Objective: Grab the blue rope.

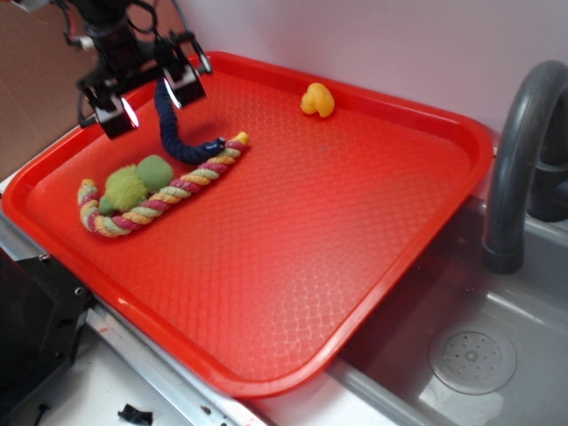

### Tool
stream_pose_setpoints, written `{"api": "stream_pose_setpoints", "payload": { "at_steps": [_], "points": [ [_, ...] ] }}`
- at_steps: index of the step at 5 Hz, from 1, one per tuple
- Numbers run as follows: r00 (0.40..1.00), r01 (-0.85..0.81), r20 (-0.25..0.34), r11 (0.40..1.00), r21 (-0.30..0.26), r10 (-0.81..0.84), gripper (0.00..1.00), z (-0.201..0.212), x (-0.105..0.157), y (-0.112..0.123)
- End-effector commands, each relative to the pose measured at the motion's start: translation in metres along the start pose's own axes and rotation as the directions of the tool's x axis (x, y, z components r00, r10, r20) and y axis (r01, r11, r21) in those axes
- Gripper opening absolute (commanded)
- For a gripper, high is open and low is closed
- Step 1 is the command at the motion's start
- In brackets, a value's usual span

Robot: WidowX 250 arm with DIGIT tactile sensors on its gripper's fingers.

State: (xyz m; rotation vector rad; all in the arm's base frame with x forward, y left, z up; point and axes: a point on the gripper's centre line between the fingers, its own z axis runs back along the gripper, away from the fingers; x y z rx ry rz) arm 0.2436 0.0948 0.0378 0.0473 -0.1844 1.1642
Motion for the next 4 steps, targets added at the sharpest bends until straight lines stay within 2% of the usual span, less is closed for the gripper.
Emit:
{"api": "stream_pose_setpoints", "payload": {
  "at_steps": [1, 2, 4],
  "points": [
    [0.998, 0.061, 0.036, 0.997, -0.037, -0.06, 1.0, -0.0118, 0.0058, 0.0008],
    [0.996, 0.072, 0.058, 0.996, -0.053, -0.069, 0.0, -0.0108, 0.0007, -0.001],
    [0.995, 0.066, 0.076, 0.996, -0.061, -0.062, 0.0, -0.0107, -0.0015, -0.0013]
  ]
}}
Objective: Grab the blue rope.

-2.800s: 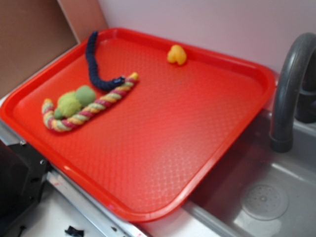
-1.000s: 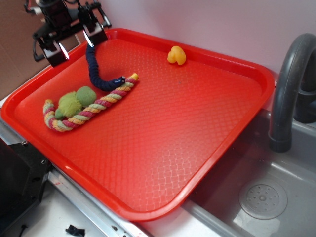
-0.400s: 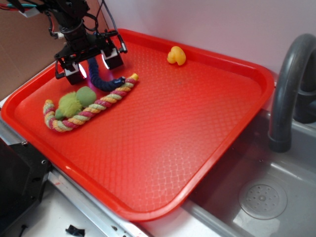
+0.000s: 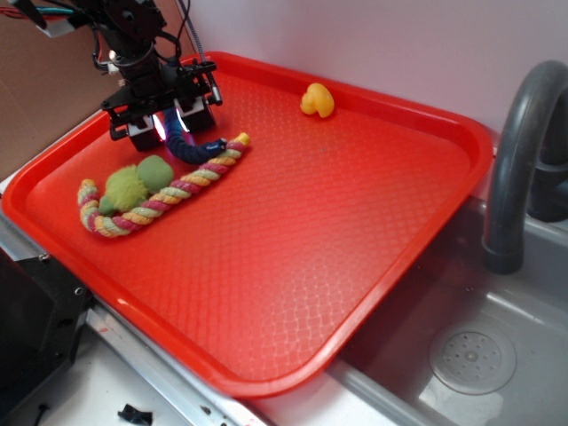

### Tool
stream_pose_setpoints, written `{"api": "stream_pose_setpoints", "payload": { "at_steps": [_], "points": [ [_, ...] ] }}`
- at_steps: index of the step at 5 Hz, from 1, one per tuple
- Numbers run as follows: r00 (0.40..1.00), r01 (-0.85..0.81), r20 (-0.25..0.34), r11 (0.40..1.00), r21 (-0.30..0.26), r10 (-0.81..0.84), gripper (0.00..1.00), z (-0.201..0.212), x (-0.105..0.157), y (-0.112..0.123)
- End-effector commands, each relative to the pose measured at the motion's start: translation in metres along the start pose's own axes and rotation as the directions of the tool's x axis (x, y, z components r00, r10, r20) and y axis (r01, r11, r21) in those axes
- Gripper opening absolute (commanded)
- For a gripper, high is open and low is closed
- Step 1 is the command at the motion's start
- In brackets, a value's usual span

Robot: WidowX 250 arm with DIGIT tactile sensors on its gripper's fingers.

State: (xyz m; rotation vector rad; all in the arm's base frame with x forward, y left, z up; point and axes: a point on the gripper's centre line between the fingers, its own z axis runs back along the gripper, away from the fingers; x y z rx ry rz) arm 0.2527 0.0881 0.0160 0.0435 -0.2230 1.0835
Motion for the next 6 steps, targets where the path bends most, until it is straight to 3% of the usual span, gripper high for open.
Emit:
{"api": "stream_pose_setpoints", "payload": {
  "at_steps": [1, 2, 3, 4, 5, 6],
  "points": [
    [0.997, 0.06, 0.053, 0.998, -0.019, -0.059, 0.0, 0.032, 0.01, 0.002],
    [0.98, 0.187, 0.066, 0.982, 0.006, -0.187, 0.0, 0.079, 0.014, -0.011],
    [0.925, 0.38, 0.053, 0.923, -0.067, -0.377, 0.0, 0.126, 0.014, -0.026],
    [0.817, 0.555, -0.043, 0.805, -0.21, -0.574, 0.0, 0.17, -0.008, -0.04],
    [0.659, 0.711, -0.025, 0.634, -0.305, -0.752, 0.0, 0.212, -0.045, -0.038],
    [0.609, 0.752, -0.002, 0.579, -0.317, -0.793, 0.0, 0.226, -0.056, -0.032]
  ]
}}
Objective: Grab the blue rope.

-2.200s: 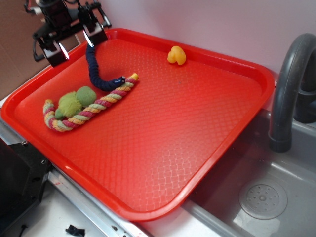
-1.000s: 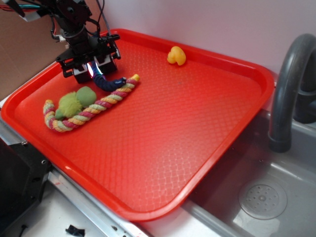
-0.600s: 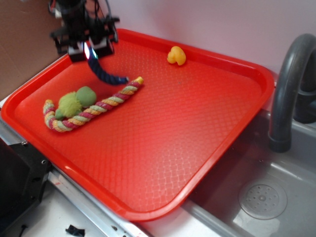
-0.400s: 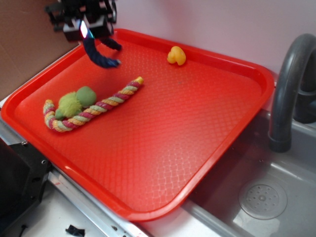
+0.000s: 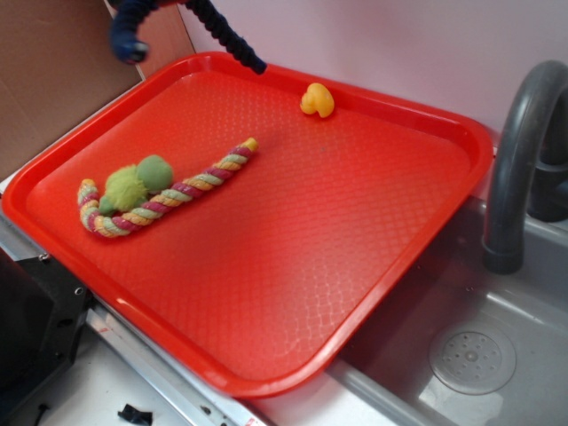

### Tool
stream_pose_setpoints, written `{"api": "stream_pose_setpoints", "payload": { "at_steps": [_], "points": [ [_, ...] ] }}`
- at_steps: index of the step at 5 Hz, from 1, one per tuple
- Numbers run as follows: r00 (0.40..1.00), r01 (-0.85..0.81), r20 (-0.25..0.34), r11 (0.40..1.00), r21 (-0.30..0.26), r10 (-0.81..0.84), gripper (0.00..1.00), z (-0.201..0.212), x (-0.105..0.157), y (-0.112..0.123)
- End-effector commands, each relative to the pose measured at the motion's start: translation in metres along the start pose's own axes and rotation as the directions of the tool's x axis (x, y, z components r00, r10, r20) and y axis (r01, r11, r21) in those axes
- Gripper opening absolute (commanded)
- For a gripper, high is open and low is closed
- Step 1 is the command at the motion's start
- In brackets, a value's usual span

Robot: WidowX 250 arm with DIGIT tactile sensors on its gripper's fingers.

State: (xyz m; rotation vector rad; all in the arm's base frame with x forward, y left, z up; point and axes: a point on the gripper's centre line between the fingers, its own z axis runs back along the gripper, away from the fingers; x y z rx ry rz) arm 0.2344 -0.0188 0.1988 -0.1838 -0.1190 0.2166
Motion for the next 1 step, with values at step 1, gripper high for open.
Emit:
{"api": "stream_pose_setpoints", "payload": {
  "at_steps": [1],
  "points": [
    [0.971, 0.125, 0.198, 0.99, 0.063, -0.135, 0.0, 0.028, -0.0207, 0.0053]
  ]
}}
